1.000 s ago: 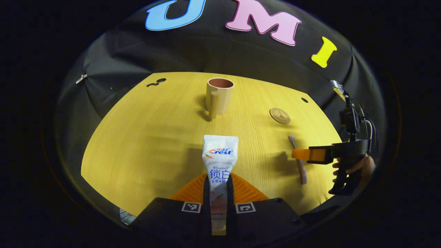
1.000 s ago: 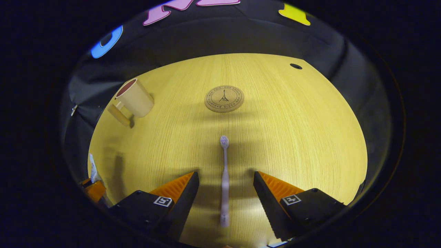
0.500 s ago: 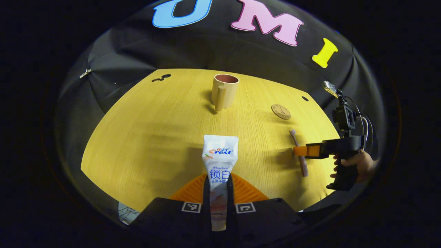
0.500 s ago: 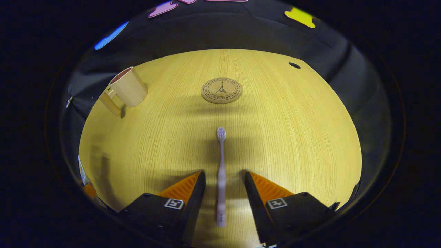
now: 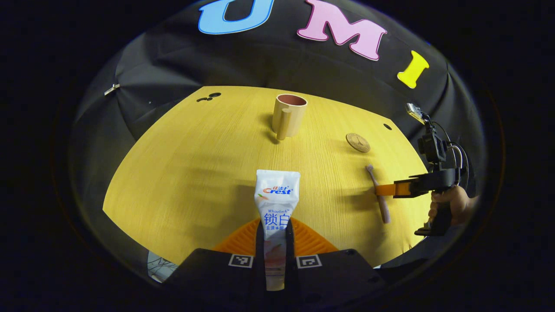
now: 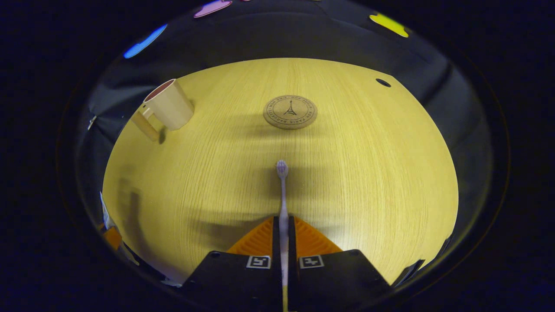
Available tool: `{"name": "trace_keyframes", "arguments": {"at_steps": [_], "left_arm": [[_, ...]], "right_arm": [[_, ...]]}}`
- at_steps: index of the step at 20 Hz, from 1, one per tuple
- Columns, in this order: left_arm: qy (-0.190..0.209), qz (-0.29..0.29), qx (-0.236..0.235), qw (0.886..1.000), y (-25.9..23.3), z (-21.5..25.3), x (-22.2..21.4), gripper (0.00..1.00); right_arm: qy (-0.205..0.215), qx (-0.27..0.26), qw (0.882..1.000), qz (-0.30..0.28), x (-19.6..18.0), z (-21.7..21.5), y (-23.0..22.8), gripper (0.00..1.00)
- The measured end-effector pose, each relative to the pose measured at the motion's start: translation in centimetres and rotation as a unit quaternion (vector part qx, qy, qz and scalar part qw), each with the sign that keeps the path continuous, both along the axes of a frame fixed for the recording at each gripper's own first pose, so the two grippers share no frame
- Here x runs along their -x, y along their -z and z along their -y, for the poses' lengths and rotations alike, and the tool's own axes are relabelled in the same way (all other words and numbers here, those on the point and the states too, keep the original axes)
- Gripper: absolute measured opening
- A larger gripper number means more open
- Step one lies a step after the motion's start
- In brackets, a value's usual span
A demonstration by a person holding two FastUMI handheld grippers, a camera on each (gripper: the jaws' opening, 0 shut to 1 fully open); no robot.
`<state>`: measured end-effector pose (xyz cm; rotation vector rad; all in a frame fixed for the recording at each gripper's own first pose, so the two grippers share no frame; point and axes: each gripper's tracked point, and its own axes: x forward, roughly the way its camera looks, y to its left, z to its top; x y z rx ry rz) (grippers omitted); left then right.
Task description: Put the toothbrush and toothpaste on the desktop into the cup, then pick up the cup and place it on the coaster on the desktop.
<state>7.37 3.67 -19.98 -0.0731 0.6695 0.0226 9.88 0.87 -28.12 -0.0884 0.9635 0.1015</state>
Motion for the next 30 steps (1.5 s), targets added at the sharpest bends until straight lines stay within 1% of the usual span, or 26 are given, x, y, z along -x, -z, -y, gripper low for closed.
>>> {"name": "trace_keyframes", "arguments": {"at_steps": [1, 2, 3, 5, 7, 10, 13, 15, 18, 19, 20, 21, 22, 23, 28, 30], "left_arm": [[-0.003, 0.002, 0.002, 1.0, 0.0, -0.1, -0.1, 0.22], [-0.005, 0.002, 0.005, 1.0, -0.1, -0.1, -0.2, 0.22], [-0.009, 0.005, 0.007, 1.0, -0.2, -0.3, -0.4, 0.22], [-0.013, 0.014, 0.01, 1.0, -0.9, -0.8, -1.0, 0.22], [-0.023, 0.026, 0.006, 0.999, -2.2, -1.7, -1.9, 0.22], [-0.042, 0.067, 0.005, 0.997, -6.2, -2.9, -3.6, 0.22], [-0.042, 0.114, 0.028, 0.992, -11.0, -2.8, -6.5, 0.22], [-0.033, 0.153, 0.041, 0.987, -14.5, -2.5, -8.9, 0.22], [-0.009, 0.214, 0.039, 0.976, -19.1, -1.8, -12.7, 0.22], [0.001, 0.229, 0.04, 0.973, -20.0, -1.5, -13.9, 0.27], [0.009, 0.242, 0.043, 0.969, -20.9, -1.1, -15.2, 0.22], [0.015, 0.254, 0.048, 0.966, -21.7, -0.7, -16.6, 0.22], [0.019, 0.264, 0.05, 0.963, -22.5, -0.4, -17.9, 0.17], [0.024, 0.274, 0.052, 0.96, -22.8, 0.0, -19.4, 0.21], [0.07, 0.311, 0.052, 0.946, -24.0, 2.1, -26.0, 0.21], [0.096, 0.317, 0.063, 0.941, -23.6, 2.8, -28.2, 0.21]], "right_arm": [[-0.017, -0.008, 1.0, -0.002, 0.0, -0.3, -0.1, 0.08], [-0.018, -0.012, 1.0, 0.003, -0.2, 0.1, -0.4, 0.0], [-0.014, -0.023, 1.0, 0.01, -0.6, 0.3, -1.0, 0.06], [-0.006, -0.039, 0.999, 0.019, -0.7, 1.0, -1.9, 0.06], [-0.008, -0.045, 0.999, 0.021, -0.5, 1.9, -2.7, 0.06], [-0.025, -0.053, 0.997, 0.042, -0.5, 2.4, -4.4, 0.06], [-0.039, -0.065, 0.995, 0.058, -0.7, 2.4, -6.3, 0.06], [-0.038, -0.07, 0.995, 0.062, -1.0, 2.6, -7.2, 0.06], [-0.024, -0.109, 0.992, 0.062, -1.5, 1.8, -8.6, 0.05], [-0.019, -0.119, 0.991, 0.064, -1.8, 1.7, -9.0, 0.06], [-0.017, -0.124, 0.99, 0.068, -2.2, 1.7, -9.5, 0.05], [-0.013, -0.129, 0.989, 0.069, -2.5, 1.8, -9.8, 0.06], [-0.011, -0.134, 0.989, 0.068, -2.8, 1.7, -10.1, 0.06], [-0.009, -0.135, 0.988, 0.069, -3.2, 1.9, -10.4, 0.06], [-0.005, -0.149, 0.986, 0.075, -4.7, 2.6, -11.5, 0.06], [0.001, -0.153, 0.986, 0.071, -5.0, 3.0, -11.6, 0.05]]}}
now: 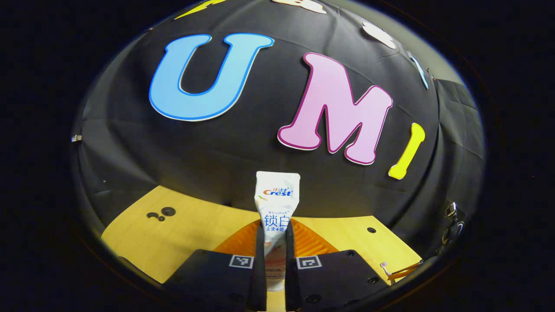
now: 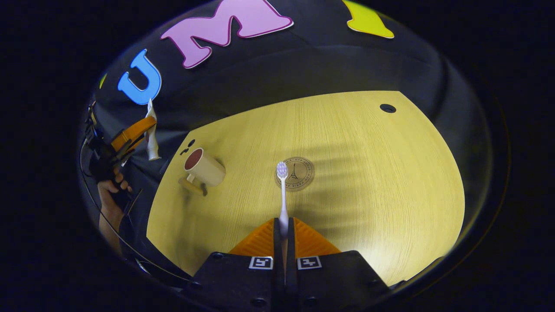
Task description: Put the toothbrush and toothpaste on the desktop into the cup, then pick up the cup and place it on the coaster on the desktop.
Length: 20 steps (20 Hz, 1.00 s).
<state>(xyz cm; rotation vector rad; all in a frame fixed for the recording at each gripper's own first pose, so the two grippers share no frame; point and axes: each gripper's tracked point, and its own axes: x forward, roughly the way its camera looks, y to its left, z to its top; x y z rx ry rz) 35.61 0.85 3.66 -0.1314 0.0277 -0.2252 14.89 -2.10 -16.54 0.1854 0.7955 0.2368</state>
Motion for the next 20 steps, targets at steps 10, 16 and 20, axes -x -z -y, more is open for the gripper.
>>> {"name": "trace_keyframes", "arguments": {"at_steps": [10, 16, 20], "left_arm": [[0.065, -0.048, -0.008, 0.997, 7.5, 0.0, -4.5, 0.22], [0.051, -0.052, -0.054, 0.996, 10.4, -0.3, -4.6, 0.28], [0.05, -0.072, -0.06, 0.994, 11.2, -0.3, -2.6, 0.37]], "right_arm": [[-0.024, 0.022, 0.999, 0.001, -0.3, -0.9, 1.2, 0.05], [-0.031, 0.027, 0.999, 0.007, -0.8, -1.5, 1.6, 0.06], [-0.036, 0.025, 0.999, 0.013, -1.1, -2.0, 1.4, 0.06]]}}
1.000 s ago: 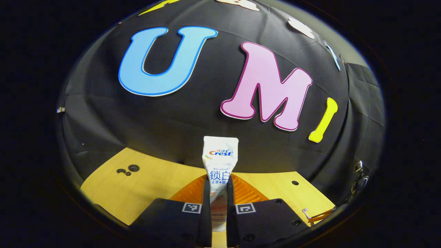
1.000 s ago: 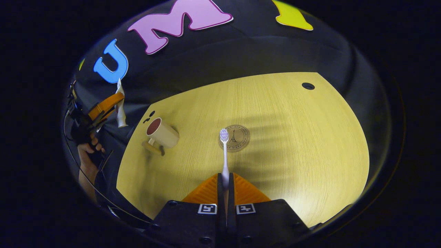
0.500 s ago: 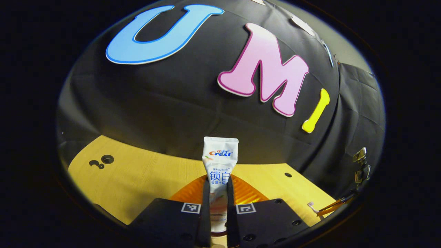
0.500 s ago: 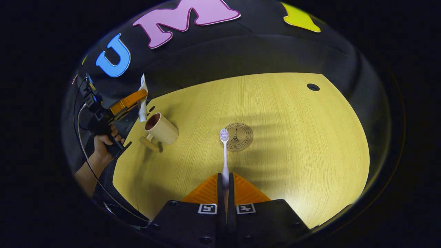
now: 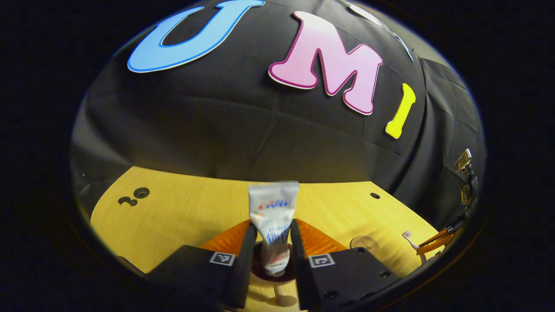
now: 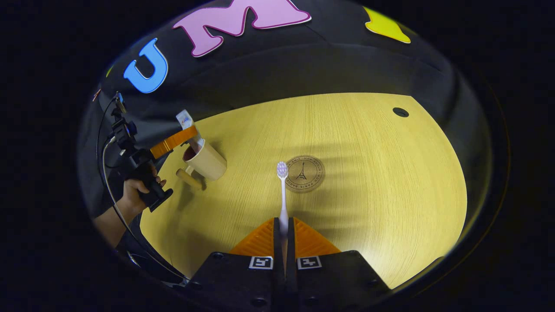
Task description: Put the toothbrush and toothpaste on the desktop into the cup, then pick up the cup and place it on the coaster on the desktop.
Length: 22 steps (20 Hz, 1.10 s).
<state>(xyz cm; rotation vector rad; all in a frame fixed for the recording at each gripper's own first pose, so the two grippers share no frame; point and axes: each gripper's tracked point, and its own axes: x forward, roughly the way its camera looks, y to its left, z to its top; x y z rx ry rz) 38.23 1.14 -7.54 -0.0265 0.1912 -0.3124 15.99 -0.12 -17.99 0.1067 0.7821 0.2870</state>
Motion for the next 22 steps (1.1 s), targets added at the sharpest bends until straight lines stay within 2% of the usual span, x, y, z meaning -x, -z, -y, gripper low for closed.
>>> {"name": "trace_keyframes", "arguments": {"at_steps": [3, 6, 9, 14, 19, 22], "left_arm": [[-0.012, 0.013, -0.001, 1.0, -1.2, -0.6, 3.0, 1.0], [-0.044, 0.024, -0.019, 0.999, -1.6, -1.8, 6.9, 0.97], [-0.059, 0.02, -0.019, 0.998, -1.2, -2.1, 11.9, 0.97], [-0.095, -0.018, 0.033, 0.995, 1.2, -2.8, 19.3, 0.98], [-0.141, -0.043, 0.07, 0.987, 3.7, -5.3, 23.0, 0.98], [-0.157, -0.043, 0.069, 0.984, 4.3, -6.5, 24.9, 0.97]], "right_arm": [[0.002, -0.015, 1.0, 0.015, -0.8, -1.1, -1.0, 0.06], [-0.008, -0.031, 0.999, 0.041, -2.1, -3.0, -2.9, 0.05], [-0.036, -0.048, 0.996, 0.073, -3.6, -6.3, -5.1, 0.06], [-0.082, -0.08, 0.984, 0.135, -6.7, -12.7, -9.1, 0.05], [-0.104, -0.106, 0.973, 0.176, -9.4, -16.9, -12.2, 0.05], [-0.106, -0.121, 0.967, 0.195, -10.7, -18.8, -13.3, 0.05]]}}
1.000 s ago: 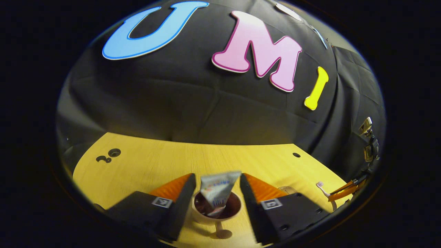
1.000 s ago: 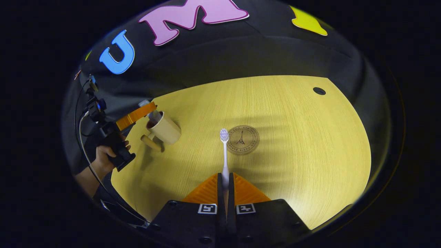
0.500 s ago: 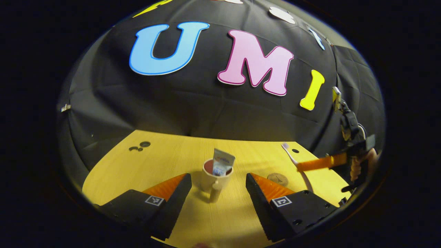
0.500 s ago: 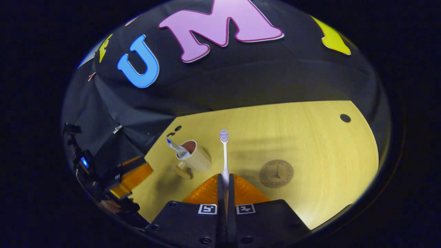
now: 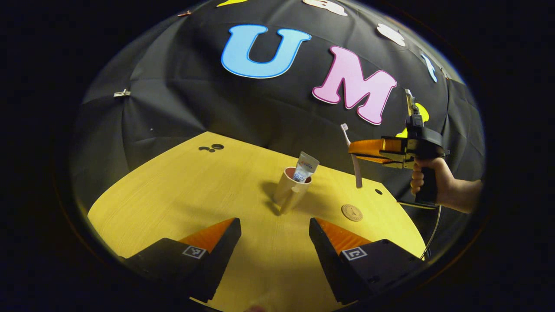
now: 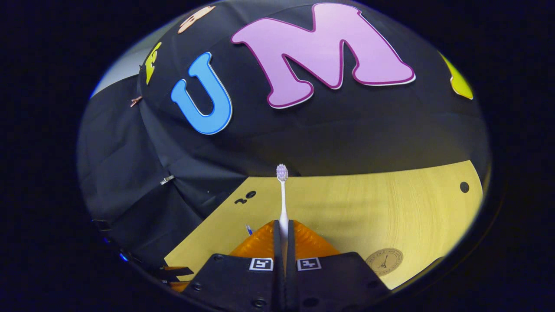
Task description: Put the toothbrush and toothpaste on the desktop into the cup, then pick up the cup and place it on the coaster on the desktop.
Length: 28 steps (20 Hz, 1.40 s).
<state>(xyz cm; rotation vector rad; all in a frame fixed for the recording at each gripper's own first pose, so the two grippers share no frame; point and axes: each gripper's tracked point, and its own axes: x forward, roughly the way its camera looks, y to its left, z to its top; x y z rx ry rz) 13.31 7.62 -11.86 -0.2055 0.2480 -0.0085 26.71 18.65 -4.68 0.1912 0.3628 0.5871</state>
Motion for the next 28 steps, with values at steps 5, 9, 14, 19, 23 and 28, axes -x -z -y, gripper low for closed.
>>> {"name": "trace_keyframes", "arguments": {"at_steps": [5, 9, 14, 19, 23, 28], "left_arm": [[-0.024, -0.016, -0.01, 1.0, 2.0, -1.7, 1.8, 0.98], [-0.035, -0.026, -0.001, 0.999, 3.3, -2.0, 2.3, 0.98], [-0.039, -0.027, 0.002, 0.999, 3.8, -2.3, 2.1, 0.98], [-0.036, -0.034, 0.001, 0.999, 5.0, -1.8, 1.7, 0.98], [-0.024, -0.041, 0.0, 0.999, 5.9, -0.7, 1.5, 0.98], [-0.017, -0.044, -0.001, 0.999, 6.5, 0.3, 0.7, 0.98]], "right_arm": [[-0.022, -0.055, 0.997, 0.04, -2.4, -4.1, -1.5, 0.05], [-0.031, -0.052, 0.993, 0.102, -4.3, -6.1, -1.4, 0.05], [-0.035, -0.04, 0.993, 0.108, -6.2, -7.5, 1.7, 0.05], [-0.036, -0.037, 0.994, 0.101, -7.3, -7.6, 4.5, 0.05], [-0.044, -0.026, 0.992, 0.112, -7.1, -7.3, 6.0, 0.06], [-0.062, -0.006, 0.993, 0.098, -5.9, -7.2, 8.9, 0.1]]}}
